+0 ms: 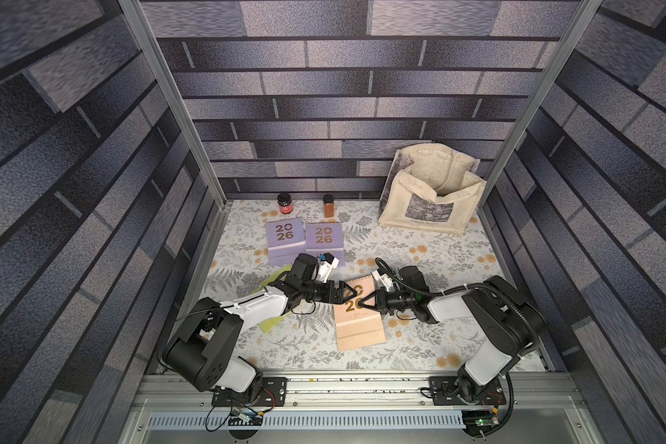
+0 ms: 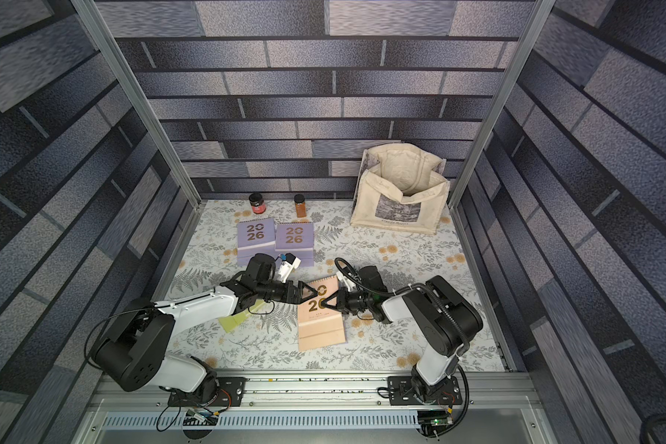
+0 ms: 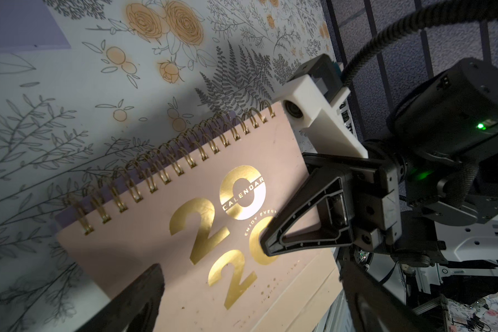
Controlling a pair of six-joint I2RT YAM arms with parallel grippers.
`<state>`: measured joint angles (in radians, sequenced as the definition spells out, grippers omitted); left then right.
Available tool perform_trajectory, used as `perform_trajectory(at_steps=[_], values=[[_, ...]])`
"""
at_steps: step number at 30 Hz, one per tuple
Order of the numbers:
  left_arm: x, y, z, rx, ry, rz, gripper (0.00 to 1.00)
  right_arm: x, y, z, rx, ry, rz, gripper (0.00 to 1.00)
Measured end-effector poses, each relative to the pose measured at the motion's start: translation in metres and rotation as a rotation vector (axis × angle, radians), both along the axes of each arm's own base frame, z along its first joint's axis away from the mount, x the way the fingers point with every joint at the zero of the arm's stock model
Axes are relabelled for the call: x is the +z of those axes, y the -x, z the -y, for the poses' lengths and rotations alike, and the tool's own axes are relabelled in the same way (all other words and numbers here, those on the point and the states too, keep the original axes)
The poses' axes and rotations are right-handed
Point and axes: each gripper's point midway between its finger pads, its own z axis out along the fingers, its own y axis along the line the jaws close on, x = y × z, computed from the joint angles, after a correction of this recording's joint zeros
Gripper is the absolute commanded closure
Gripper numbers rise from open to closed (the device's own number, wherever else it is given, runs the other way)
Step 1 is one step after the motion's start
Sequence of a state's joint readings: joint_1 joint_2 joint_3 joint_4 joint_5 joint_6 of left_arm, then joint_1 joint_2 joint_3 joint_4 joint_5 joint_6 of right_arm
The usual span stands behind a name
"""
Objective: Stack the calendars
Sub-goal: Place the calendar at the calendar.
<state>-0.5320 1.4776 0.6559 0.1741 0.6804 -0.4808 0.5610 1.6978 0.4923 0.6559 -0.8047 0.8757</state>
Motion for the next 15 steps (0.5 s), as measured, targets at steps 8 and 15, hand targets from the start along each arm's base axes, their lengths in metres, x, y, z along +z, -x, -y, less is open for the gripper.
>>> perform_trajectory(at_steps=[8, 15], values=[[-0.011, -0.0009, 0.0057, -0.012, -0.002, -0.012, 0.03, -0.0012, 0.0003, 0.0006, -0.004, 0.003, -0.005, 1.0], [-0.0105, -0.0072, 0.0096, -0.01, 0.013, 0.007, 0.04, -0.0021, 0.0001, 0.0011, -0.009, 0.006, -0.009, 1.0]])
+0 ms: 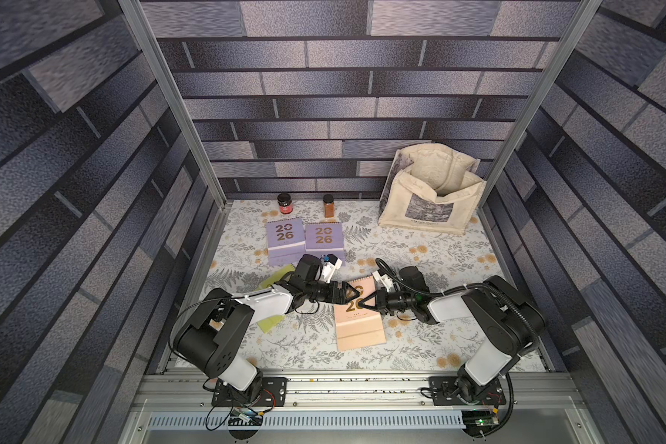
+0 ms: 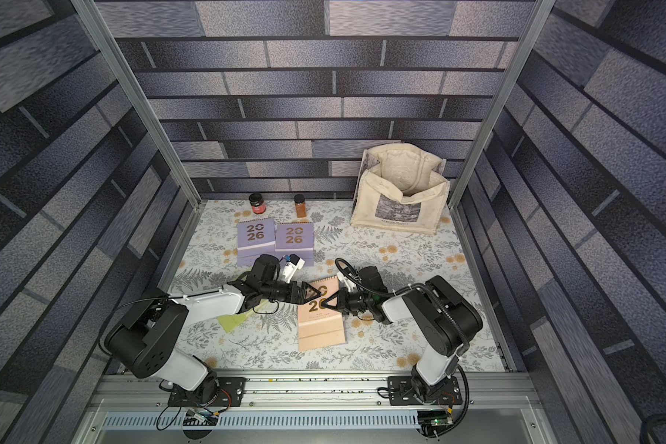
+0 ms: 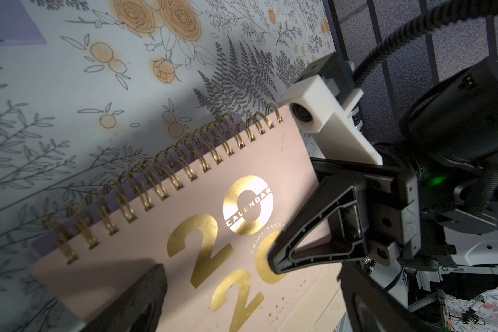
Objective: Stack the calendars
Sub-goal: Place the calendar at the calendar.
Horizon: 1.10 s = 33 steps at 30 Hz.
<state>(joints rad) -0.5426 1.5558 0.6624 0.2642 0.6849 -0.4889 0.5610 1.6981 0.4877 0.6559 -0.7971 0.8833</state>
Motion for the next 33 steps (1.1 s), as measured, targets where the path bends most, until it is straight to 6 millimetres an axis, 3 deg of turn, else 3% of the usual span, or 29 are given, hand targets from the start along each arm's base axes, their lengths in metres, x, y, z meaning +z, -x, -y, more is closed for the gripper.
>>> perform_trajectory(at_steps=[5, 14, 20, 25, 33], values=[[0.0, -0.003, 0.002, 0.001, 0.006, 0.008, 0.05, 0.0, 0.0, 0.0, -0.001, 0.002, -0.002, 0.95], [-0.004, -0.005, 0.005, -0.003, 0.008, 0.01, 0.05, -0.012, 0.0, 0.006, -0.029, 0.056, -0.023, 0.56], [-0.004, -0.005, 0.005, -0.004, 0.009, 0.011, 0.05, -0.008, -0.002, 0.006, -0.033, 0.055, -0.002, 0.47], [-0.004, -0.006, 0.006, -0.005, 0.012, 0.015, 0.06, -0.002, -0.003, 0.007, -0.032, 0.059, 0.013, 0.34], [-0.005, -0.007, 0.008, -0.006, 0.014, 0.019, 0.06, 0.002, -0.002, 0.014, -0.041, 0.128, 0.04, 0.24]])
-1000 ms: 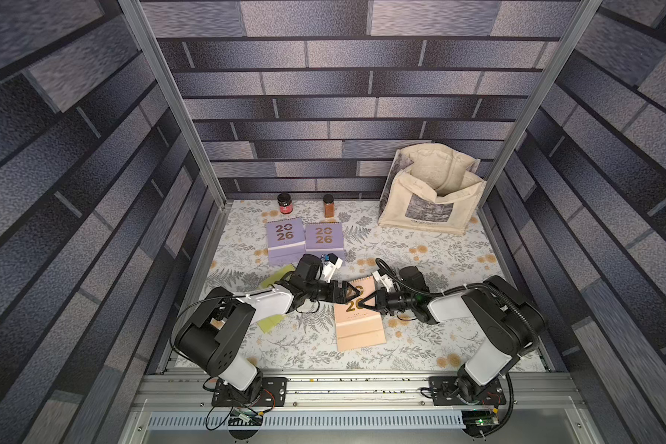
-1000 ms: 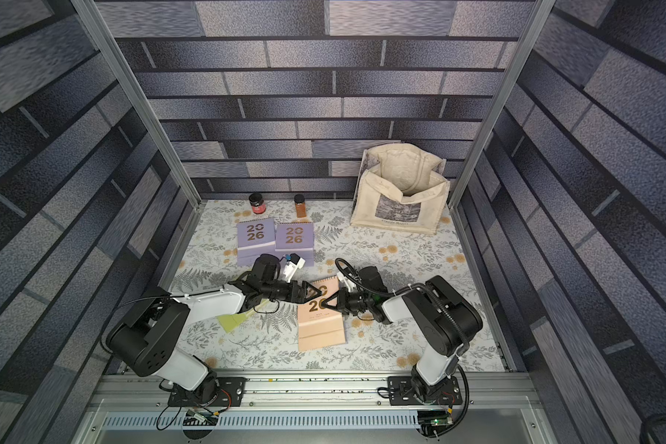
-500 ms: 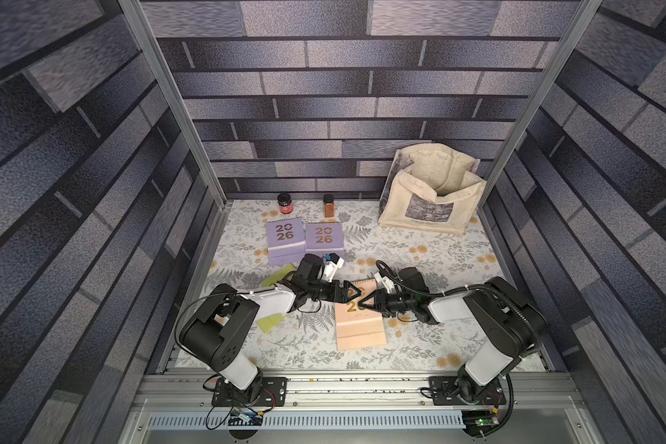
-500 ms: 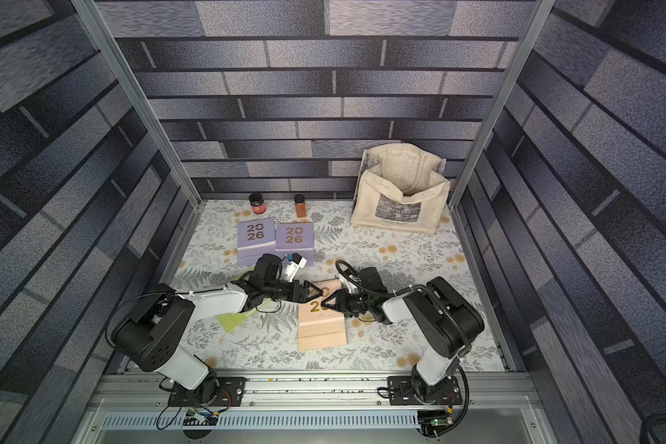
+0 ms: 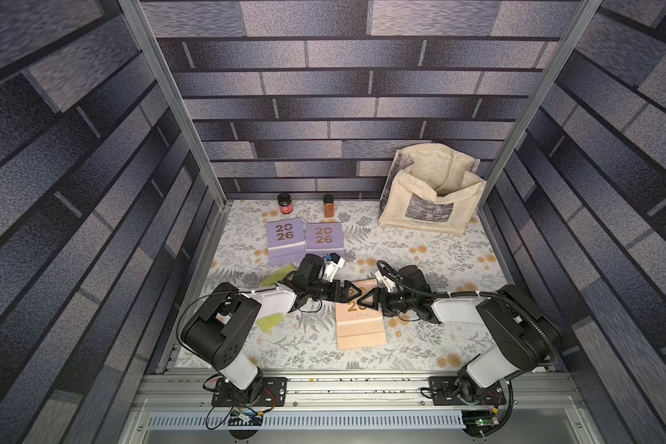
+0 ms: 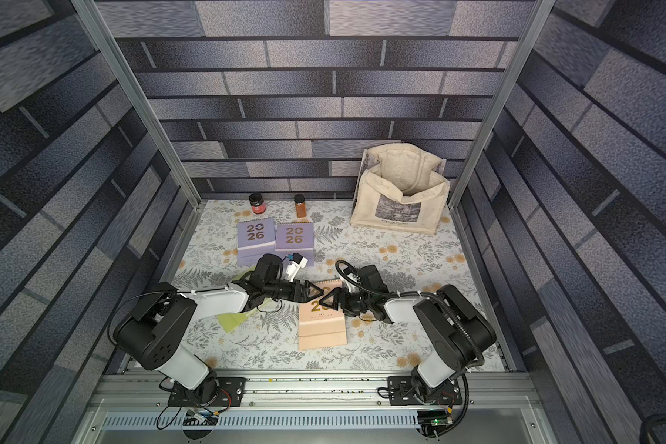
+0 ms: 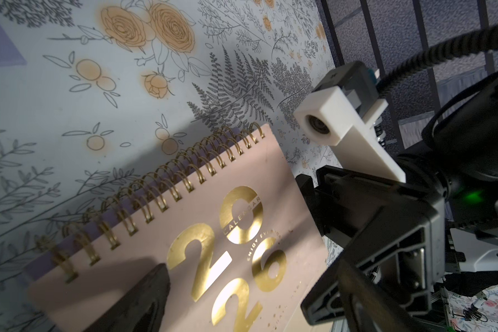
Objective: Stack the calendars
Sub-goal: Place the calendar at the calendar.
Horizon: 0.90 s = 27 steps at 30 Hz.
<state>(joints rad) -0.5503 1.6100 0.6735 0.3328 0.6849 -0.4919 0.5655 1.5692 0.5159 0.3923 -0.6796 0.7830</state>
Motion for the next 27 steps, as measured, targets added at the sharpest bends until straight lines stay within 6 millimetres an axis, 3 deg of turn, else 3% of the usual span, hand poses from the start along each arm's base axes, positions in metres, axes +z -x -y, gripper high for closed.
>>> perform_trajectory(at_steps=[21, 27], values=[[-0.004, -0.003, 0.002, 0.005, 0.005, -0.004, 0.07, 0.005, 0.005, 0.031, -0.035, 0.168, 0.039, 0.04], [-0.004, -0.004, 0.002, 0.006, 0.005, -0.004, 0.07, -0.007, 0.011, 0.043, -0.044, 0.24, 0.007, 0.01]])
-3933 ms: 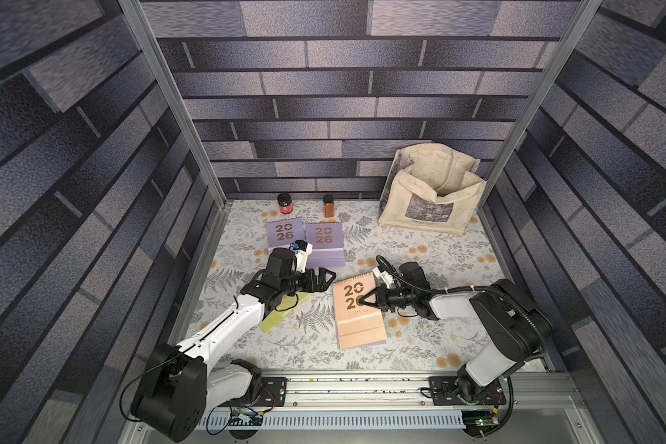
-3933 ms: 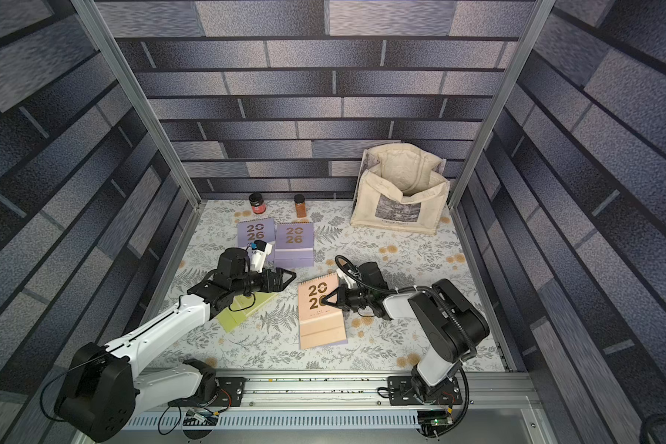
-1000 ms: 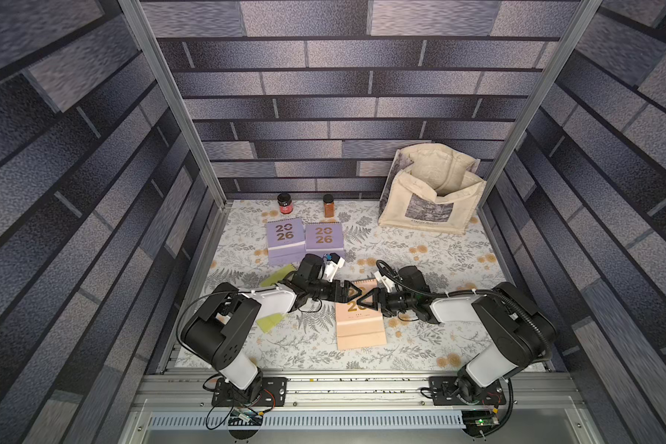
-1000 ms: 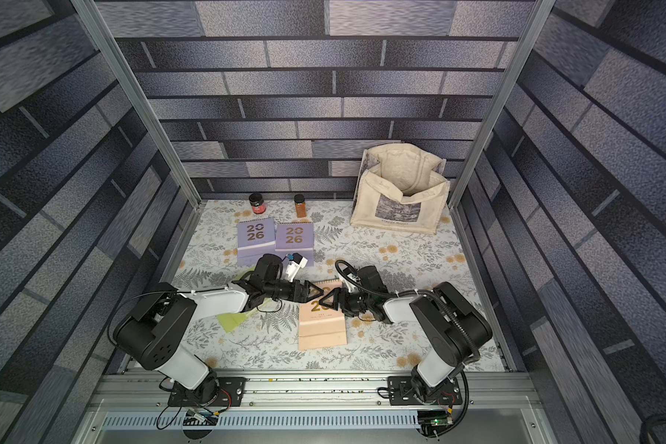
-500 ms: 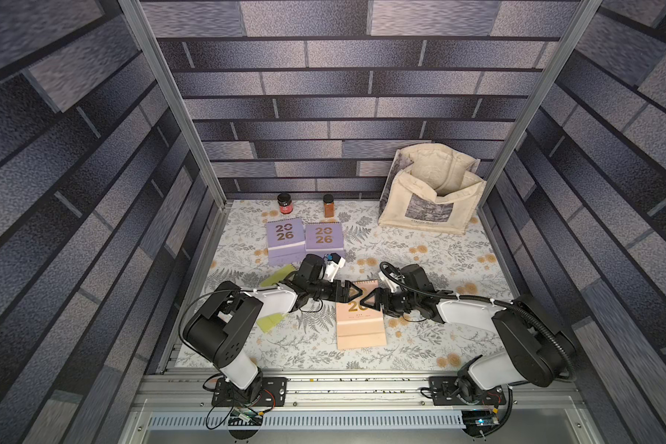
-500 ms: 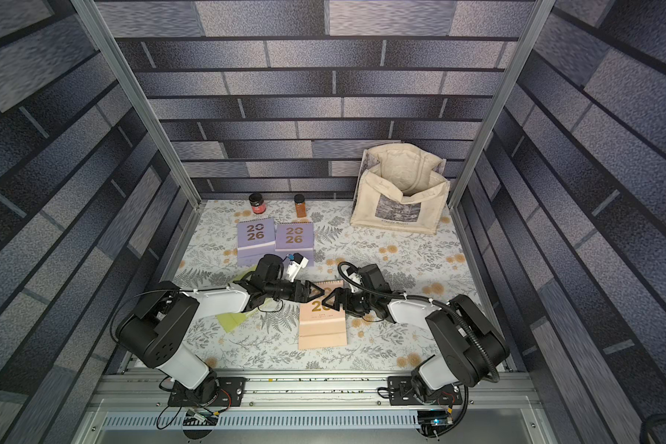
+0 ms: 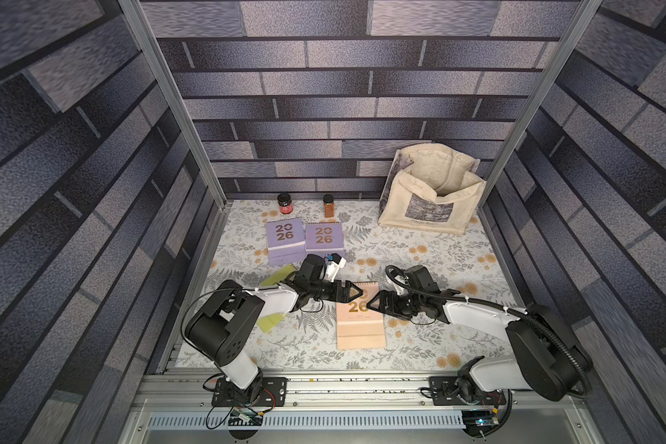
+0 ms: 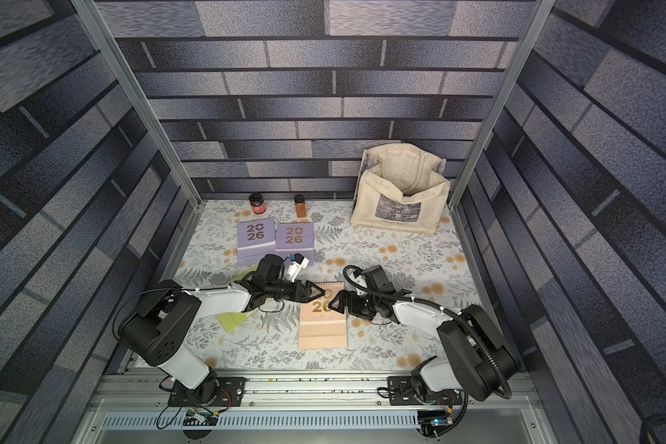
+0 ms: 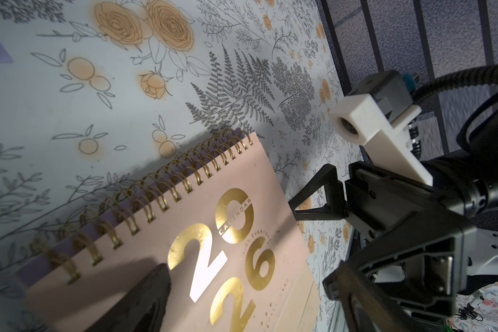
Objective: Stack the calendars
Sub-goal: Place the calendar at the calendar.
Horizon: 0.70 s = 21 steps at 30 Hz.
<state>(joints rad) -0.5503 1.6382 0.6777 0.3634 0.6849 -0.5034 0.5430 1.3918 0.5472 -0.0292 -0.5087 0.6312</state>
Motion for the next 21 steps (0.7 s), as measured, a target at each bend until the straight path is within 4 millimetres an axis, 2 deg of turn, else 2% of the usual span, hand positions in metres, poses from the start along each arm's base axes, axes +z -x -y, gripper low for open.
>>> perform_trajectory(at_steps=[4, 7, 12, 16, 18, 21], values=[[0.0, 0.0, 0.0, 0.0, 0.0, 0.0, 0.07, 0.002, 0.002, 0.005, 0.003, 0.029, 0.007, 0.0], [0.001, -0.001, 0.0, 0.001, -0.003, -0.003, 0.06, 0.011, 0.001, 0.009, 0.002, 0.052, 0.034, 0.0], [0.003, -0.001, 0.0, 0.004, -0.025, -0.015, 0.04, 0.053, -0.011, 0.013, -0.005, 0.069, 0.152, 0.0], [0.008, 0.0, -0.008, 0.022, -0.073, -0.007, 0.01, 0.089, -0.022, 0.012, -0.015, 0.06, 0.241, 0.0], [0.017, 0.0, -0.014, 0.035, -0.094, 0.012, 0.0, 0.096, -0.025, 0.011, -0.017, 0.062, 0.259, 0.0], [0.046, -0.011, -0.03, 0.08, -0.102, 0.079, 0.0, 0.1, -0.026, 0.008, -0.015, 0.081, 0.268, 0.0]])
